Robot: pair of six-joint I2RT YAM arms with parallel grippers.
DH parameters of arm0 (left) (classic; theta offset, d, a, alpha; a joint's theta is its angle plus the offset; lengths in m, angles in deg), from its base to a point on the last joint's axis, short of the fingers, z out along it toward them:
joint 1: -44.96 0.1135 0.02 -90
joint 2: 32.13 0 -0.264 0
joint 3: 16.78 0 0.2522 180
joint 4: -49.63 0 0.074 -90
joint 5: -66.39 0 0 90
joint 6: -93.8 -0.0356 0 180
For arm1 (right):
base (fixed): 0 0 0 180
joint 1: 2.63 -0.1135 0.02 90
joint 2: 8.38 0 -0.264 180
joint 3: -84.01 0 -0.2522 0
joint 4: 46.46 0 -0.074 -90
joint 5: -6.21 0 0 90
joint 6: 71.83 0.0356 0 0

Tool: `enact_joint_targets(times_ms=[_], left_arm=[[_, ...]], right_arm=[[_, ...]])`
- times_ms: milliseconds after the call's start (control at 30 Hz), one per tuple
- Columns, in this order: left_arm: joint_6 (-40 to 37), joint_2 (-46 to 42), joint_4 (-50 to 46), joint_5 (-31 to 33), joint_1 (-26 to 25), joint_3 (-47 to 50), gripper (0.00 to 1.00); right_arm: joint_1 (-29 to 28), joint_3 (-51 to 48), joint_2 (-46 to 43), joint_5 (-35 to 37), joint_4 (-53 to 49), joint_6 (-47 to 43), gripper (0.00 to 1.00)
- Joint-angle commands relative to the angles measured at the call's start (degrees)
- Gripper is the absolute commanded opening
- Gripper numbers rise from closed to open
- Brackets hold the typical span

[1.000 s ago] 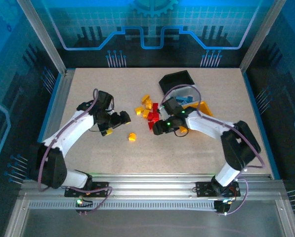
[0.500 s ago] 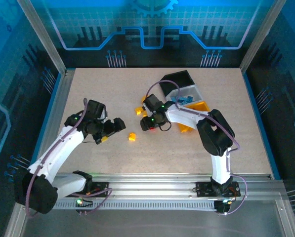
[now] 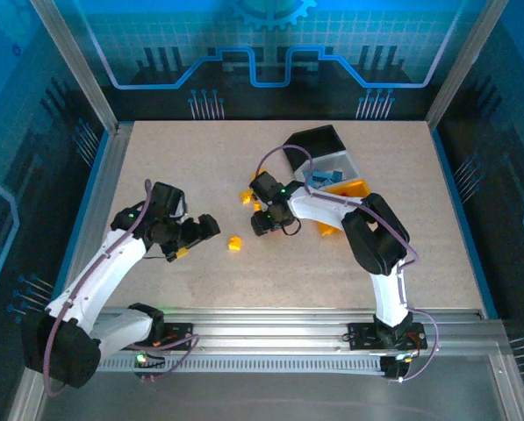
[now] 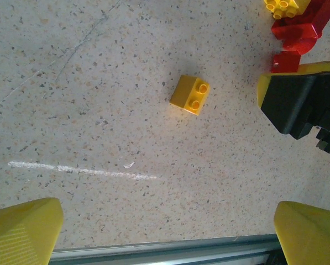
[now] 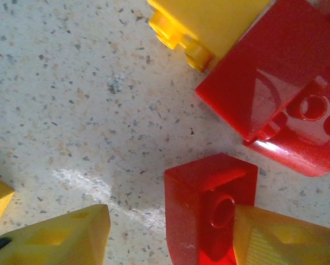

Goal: Sort the legos into containers by color

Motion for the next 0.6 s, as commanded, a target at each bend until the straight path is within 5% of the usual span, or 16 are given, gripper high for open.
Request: enact_joint_targets(times_ms=[0,267,467,567], left_arm=[[-0.5,-0.5,-1.7,-0.1,0.7,0.0,0.99],[-0.3,-0.2,-1.7,-0.4,0.8,0.0,0.99],[0.6,-0.2,-0.8,-0.8,0.8,0.9,0.99],[1.5,-0.3,0.3,-1.0,0.9,1.6,0.99]], right_arm=[[0.8,0.0,1.2,1.4,-0.9,-0.5,0.59],[2.4,0.6,2.8,0.8,0.0,-1.4,0.50],[3.5,1.1,2.6,1.3,-0.5,-2.0,0.24],[3.8,0.5,1.1,1.7,-0.8,-3.1,0.21]])
